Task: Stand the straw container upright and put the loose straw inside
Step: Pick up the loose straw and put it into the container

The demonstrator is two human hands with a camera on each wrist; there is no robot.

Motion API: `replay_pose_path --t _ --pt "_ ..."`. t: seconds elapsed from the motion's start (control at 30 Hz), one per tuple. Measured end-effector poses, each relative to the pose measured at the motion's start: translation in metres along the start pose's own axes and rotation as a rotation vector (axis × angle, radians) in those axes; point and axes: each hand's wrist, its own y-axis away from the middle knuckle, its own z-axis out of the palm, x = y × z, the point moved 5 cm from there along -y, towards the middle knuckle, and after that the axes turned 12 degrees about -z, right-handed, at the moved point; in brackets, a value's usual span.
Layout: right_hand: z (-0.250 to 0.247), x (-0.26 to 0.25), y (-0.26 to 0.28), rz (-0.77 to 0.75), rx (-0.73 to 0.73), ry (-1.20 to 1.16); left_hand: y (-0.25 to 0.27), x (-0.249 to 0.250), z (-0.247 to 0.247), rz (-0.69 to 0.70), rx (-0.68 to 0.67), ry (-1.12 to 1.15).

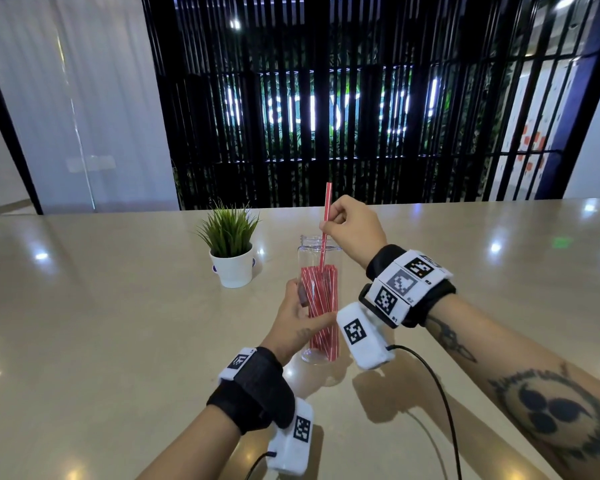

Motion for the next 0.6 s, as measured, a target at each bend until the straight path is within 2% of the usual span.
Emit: replay_pose_path --t 0.17,0.4,0.47,0.6 --pt "-0.006 -0.002 0.000 -0.004 0.012 -0.079 -0.001 0.000 -0.001 -0.012 0.010 -0.016" --pt "-0.032 -0.001 0.005 -0.029 0.214 -0.150 0.000 0.002 -0.005 0.000 0.034 -0.040" --pt "-0.023 0.012 0.020 0.015 0.191 -0.162 -0.001 0.003 -0.008 0.000 0.042 -0.039" --pt "0.008 0.032 0.057 0.158 -0.004 -0.203 -0.002 0.004 -0.014 -0.010 0.031 -0.017"
